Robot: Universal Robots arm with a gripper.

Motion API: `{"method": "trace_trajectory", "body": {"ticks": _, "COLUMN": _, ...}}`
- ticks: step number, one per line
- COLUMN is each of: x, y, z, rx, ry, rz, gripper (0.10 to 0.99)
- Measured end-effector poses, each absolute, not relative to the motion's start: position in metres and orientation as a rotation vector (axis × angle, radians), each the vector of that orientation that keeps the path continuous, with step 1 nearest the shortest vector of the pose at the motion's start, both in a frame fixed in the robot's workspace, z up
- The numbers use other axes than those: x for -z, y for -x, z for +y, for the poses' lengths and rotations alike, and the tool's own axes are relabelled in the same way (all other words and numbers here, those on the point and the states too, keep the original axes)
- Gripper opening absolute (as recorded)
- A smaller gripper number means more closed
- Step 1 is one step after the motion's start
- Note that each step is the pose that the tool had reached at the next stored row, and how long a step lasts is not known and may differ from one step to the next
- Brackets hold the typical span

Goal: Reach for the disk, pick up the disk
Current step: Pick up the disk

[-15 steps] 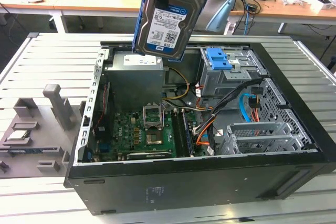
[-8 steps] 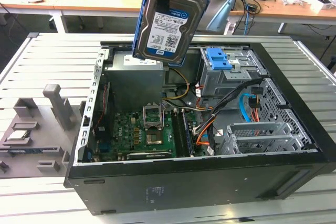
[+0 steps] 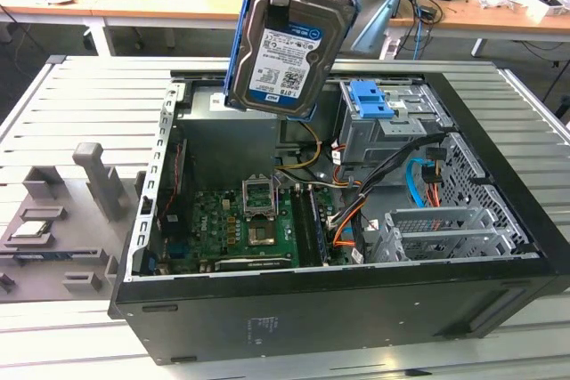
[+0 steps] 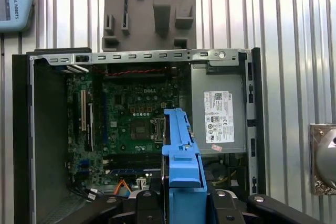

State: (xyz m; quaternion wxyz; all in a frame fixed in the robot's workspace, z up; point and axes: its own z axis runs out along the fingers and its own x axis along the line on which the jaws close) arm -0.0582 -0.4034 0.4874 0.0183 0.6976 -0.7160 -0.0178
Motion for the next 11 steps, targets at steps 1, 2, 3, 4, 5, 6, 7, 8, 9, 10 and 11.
{"method": "trace_trajectory", "body": {"ticks": 1, "x": -0.487, "y": 0.058, "z": -0.405, "rx": 0.055, "ry": -2.166, "rz": -2.224, "gripper": 0.373}}
{"method": "trace_trajectory", "body": {"ticks": 2, "x": -0.487, "y": 0.058, "z": -0.407, "rx": 0.055, "ry": -2.166, "rz": -2.224, "gripper": 0.373}}
{"method": "trace_trajectory", "body": {"ticks": 3, "x": -0.487, "y": 0.058, "z": -0.409, "rx": 0.055, "ry": -2.166, "rz": -2.223, "gripper": 0.373}}
{"method": "trace_trajectory", "body": {"ticks": 4, "x": -0.487, "y": 0.058, "z": -0.413, "rx": 0.055, "ry": -2.166, "rz": -2.224, "gripper": 0.373}}
{"method": "trace_trajectory", "body": {"ticks": 5, "x": -0.487, "y": 0.058, "z": -0.417, "rx": 0.055, "ry": -2.166, "rz": -2.224, "gripper": 0.373}}
{"method": "trace_trajectory", "body": {"ticks": 6, "x": -0.487, "y": 0.058, "z": -0.419, "rx": 0.055, "ry": -2.166, "rz": -2.224, "gripper": 0.373}}
{"method": "trace_trajectory", "body": {"ticks": 7, "x": -0.487, "y": 0.058, "z": -0.421, "rx": 0.055, "ry": -2.166, "rz": -2.224, "gripper": 0.373}}
{"method": "trace_trajectory", "body": {"ticks": 8, "x": -0.487, "y": 0.058, "z": -0.422, "rx": 0.055, "ry": -2.166, "rz": -2.224, "gripper": 0.373}}
{"method": "trace_trajectory", "body": {"ticks": 9, "x": -0.487, "y": 0.058, "z": -0.423, "rx": 0.055, "ry": -2.166, "rz": -2.224, "gripper": 0.373}}
{"method": "trace_trajectory", "body": {"ticks": 10, "x": -0.487, "y": 0.058, "z": -0.426, "rx": 0.055, "ry": -2.166, "rz": -2.224, "gripper": 0.373}}
{"method": "trace_trajectory", "body": {"ticks": 11, "x": -0.487, "y": 0.058, "z": -0.428, "rx": 0.055, "ry": -2.166, "rz": -2.224, "gripper": 0.373}}
